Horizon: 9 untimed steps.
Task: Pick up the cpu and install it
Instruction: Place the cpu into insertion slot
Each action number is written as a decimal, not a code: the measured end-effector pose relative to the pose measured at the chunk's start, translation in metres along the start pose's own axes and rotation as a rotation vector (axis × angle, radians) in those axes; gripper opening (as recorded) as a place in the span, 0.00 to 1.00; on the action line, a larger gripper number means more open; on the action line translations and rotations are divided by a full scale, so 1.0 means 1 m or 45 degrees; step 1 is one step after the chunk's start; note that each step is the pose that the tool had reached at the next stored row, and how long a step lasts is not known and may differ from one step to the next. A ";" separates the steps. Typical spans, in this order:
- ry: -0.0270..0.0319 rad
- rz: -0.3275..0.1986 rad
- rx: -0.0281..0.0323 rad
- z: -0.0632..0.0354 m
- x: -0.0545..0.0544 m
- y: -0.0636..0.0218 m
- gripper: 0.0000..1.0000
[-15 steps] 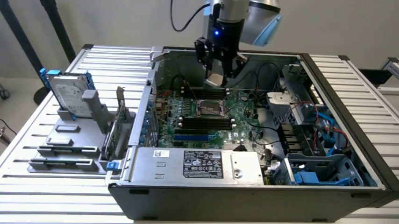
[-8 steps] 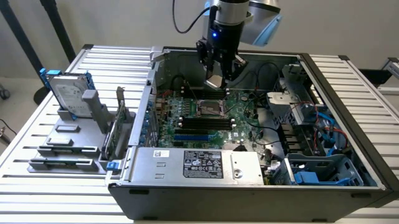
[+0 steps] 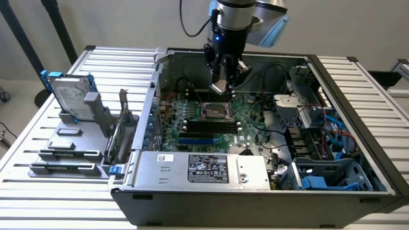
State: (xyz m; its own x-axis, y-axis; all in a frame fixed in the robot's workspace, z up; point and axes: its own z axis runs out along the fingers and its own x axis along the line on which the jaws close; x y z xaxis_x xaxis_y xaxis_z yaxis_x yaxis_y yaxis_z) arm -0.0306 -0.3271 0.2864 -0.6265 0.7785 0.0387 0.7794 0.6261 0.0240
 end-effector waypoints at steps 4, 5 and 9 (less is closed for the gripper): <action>-0.0023 0.093 -0.0036 0.0038 0.000 -0.0001 0.55; -0.0028 0.116 -0.0046 0.0047 0.000 -0.0001 0.55; -0.0051 0.209 -0.0081 0.0086 0.000 -0.0002 0.55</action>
State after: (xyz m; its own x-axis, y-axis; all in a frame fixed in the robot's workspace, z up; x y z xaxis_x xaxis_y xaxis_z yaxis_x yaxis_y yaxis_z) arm -0.0306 -0.3271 0.2778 -0.4905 0.8706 0.0386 0.8715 0.4899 0.0240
